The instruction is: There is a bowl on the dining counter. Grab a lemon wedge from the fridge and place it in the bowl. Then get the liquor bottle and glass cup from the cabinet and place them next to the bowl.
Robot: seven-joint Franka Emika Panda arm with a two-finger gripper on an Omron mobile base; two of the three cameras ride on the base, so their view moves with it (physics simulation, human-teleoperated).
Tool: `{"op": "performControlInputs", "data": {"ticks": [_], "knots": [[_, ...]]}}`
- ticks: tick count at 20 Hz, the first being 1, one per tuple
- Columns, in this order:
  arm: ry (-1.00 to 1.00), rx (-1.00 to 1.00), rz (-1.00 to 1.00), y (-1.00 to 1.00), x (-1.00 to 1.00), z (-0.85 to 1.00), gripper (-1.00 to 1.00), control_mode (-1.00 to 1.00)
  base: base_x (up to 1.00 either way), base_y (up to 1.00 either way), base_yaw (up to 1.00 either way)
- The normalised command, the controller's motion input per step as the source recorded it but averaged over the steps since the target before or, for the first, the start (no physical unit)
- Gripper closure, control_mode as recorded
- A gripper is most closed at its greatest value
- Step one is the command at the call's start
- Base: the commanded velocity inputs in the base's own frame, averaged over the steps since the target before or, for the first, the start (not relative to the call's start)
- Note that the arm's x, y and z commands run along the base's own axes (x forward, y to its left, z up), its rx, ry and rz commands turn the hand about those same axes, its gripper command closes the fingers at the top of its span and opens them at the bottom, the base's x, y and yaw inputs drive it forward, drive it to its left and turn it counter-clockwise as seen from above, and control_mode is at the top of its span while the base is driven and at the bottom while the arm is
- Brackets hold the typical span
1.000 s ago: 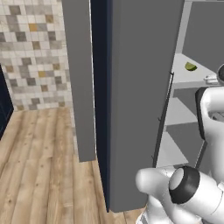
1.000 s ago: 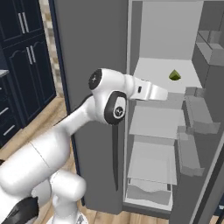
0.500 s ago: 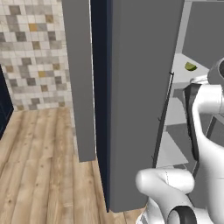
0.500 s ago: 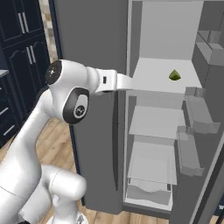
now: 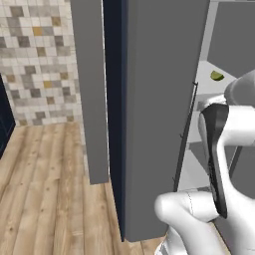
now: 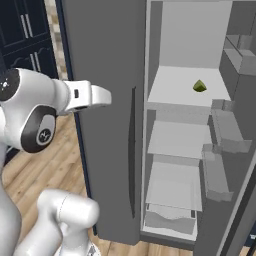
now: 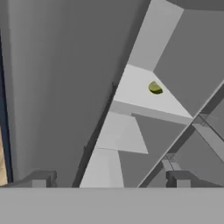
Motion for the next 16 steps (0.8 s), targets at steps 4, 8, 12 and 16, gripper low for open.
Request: {"op": "performControlInputs", "data": {"ticks": [4, 8, 12, 16], "knots": [[0.0, 0.02, 0.0, 0.62, -0.23, 0.0, -1.0, -1.0, 0.0, 0.0, 0.0], [0.1, 0.11, -0.01, 0.17, -0.42, 0.23, -1.0, -1.0, 0.0, 0.0, 0.0], [0.26, 0.21, 0.0, 0.01, -0.45, 0.2, -1.0, -1.0, 0.0, 0.0, 0.0], [0.27, 0.18, 0.0, 0.01, -0.38, 0.0, -1.0, -1.0, 0.0, 0.0, 0.0]]}}
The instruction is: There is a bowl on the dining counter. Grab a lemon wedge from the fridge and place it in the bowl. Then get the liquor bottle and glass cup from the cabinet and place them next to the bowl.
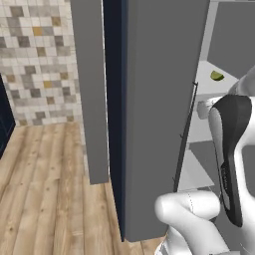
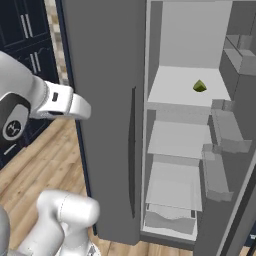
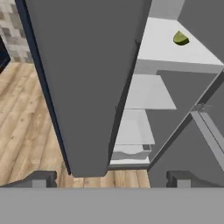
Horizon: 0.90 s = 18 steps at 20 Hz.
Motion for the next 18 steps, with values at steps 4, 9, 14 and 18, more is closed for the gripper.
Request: {"op": "performControlInputs", "data": {"ticks": [4, 9, 14, 18], "knots": [[0.07, 0.04, 0.0, 0.02, -0.09, 0.0, -1.0, -1.0, 0.0, 0.0, 0.0], [0.0, 0.0, 0.0, 0.0, 0.0, 0.0, -1.0, -1.0, 0.0, 0.0, 0.0], [0.0, 0.0, 0.0, 0.0, 0.0, 0.0, -1.0, 1.0, -0.01, -0.45, 0.0], [0.0, 0.0, 0.0, 0.0, 0.0, 0.0, -1.0, 1.0, 0.02, -0.74, 0.0]]}}
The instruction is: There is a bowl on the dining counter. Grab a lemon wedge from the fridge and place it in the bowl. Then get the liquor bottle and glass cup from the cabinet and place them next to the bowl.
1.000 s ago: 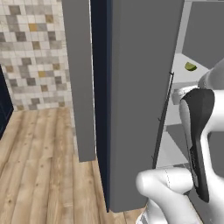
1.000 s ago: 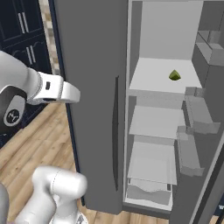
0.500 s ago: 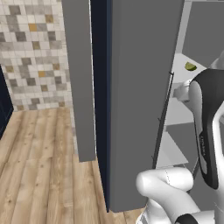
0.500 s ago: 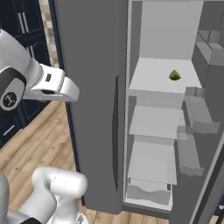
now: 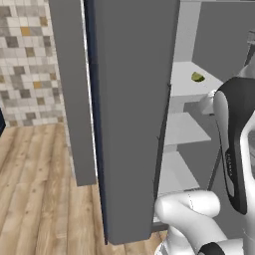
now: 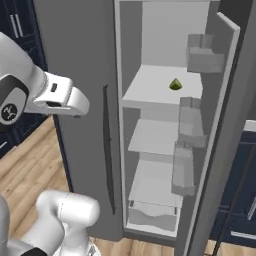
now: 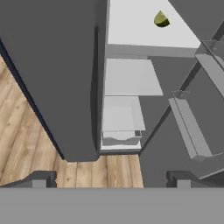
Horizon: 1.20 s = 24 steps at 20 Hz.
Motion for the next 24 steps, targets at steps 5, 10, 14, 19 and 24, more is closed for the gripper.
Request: {"op": "performControlInputs", "data": {"ticks": [5, 10, 14, 19, 24], "knots": [[0.0, 0.0, 0.0, 0.0, 0.0, 0.0, -1.0, 1.0, 0.35, -0.37, 0.0], [0.0, 0.0, 0.0, 0.0, 0.0, 0.0, -1.0, 1.0, 0.7, -0.44, 0.0], [0.0, 0.0, 0.0, 0.0, 0.0, 0.0, -1.0, 1.0, 0.71, -0.65, 0.0], [0.0, 0.0, 0.0, 0.0, 0.0, 0.0, -1.0, 1.0, 0.7, -0.31, 0.0], [0.0, 0.01, 0.0, 0.0, 0.37, 0.0, -1.0, -1.0, 0.52, -0.01, 0.0]]}}
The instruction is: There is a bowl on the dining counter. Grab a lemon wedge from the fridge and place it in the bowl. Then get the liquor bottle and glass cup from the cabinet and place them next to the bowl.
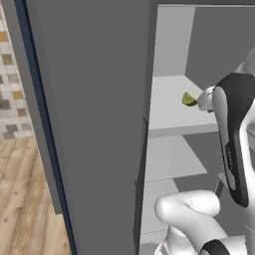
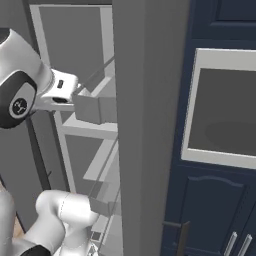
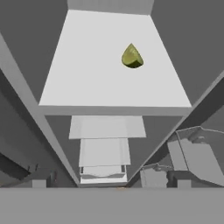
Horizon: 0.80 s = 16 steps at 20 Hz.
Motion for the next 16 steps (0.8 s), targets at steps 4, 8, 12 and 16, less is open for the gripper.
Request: {"op": "performControlInputs", "data": {"ticks": [4, 8, 12, 16], "knots": [[0.0, 0.0, 0.0, -0.06, 1.0, -0.16, -1.0, -1.0, 0.0, 0.0, 0.0], [-0.01, 0.0, 0.0, -0.04, 0.96, -0.38, -1.0, -1.0, 0.0, 0.0, 0.0], [-0.01, 0.0, -0.02, -0.3, 0.89, -0.29, -1.0, -1.0, 0.0, 0.0, 0.0], [-0.03, 0.0, -0.06, -0.46, 0.55, -0.13, -1.0, -1.0, 0.0, 0.0, 0.0]]}}
